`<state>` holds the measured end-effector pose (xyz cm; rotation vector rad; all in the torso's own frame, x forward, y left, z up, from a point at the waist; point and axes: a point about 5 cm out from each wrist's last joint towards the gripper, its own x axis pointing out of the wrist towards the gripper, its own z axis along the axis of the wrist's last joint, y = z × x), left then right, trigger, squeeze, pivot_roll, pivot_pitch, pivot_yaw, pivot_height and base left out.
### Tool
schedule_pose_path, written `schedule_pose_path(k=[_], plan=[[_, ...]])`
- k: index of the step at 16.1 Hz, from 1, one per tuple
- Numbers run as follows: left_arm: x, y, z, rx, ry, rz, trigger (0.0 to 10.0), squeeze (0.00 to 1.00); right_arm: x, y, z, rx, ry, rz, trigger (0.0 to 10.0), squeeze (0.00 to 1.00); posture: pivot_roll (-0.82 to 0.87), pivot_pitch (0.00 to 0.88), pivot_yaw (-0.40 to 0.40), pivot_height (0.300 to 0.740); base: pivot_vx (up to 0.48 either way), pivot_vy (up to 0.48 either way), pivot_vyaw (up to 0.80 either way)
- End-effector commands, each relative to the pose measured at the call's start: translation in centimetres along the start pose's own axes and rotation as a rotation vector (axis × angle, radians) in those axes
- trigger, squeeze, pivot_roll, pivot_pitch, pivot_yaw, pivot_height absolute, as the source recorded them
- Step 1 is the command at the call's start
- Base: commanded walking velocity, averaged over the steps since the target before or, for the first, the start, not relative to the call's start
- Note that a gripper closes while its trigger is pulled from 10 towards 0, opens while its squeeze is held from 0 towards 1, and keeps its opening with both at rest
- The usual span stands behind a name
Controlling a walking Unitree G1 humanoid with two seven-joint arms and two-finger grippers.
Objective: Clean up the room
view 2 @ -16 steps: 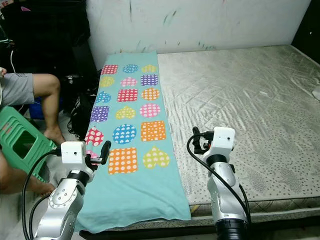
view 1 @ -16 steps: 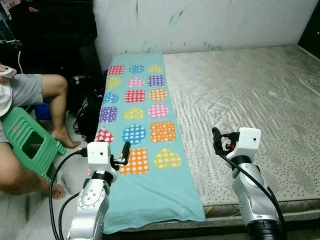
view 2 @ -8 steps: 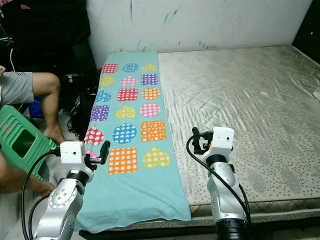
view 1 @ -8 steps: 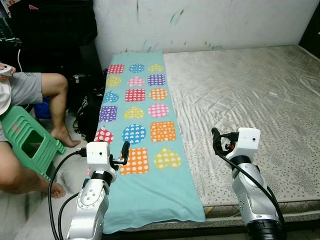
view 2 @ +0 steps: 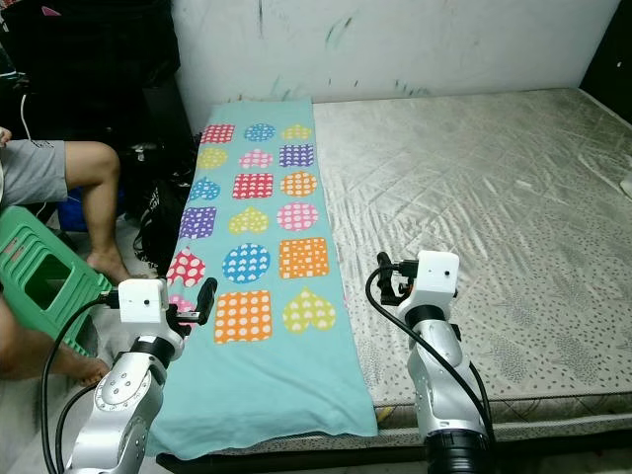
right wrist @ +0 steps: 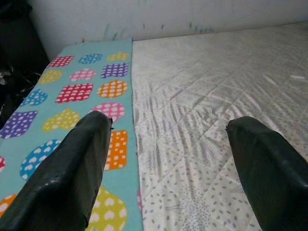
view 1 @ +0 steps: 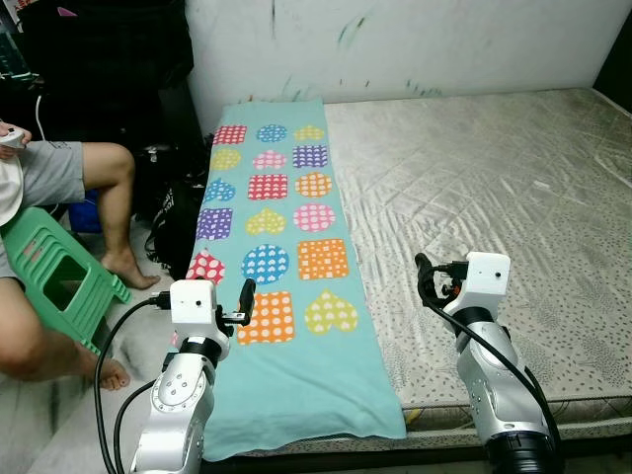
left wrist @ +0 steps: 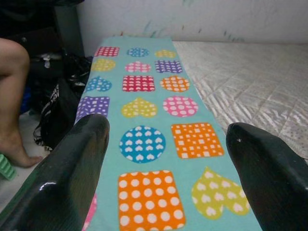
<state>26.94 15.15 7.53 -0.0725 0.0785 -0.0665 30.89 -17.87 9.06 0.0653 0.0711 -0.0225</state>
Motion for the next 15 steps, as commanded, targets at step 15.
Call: schedule_pose_path(k=[15], plan=[[0.1,0.45,0.43,0.008,-0.012,0.023,10.0,0.0,0.12,0.18,0.03,-0.005,-0.003,0.008,10.0,0.0,-0.07,0.0,0.048,0.74,0.0,0.0,0.0]])
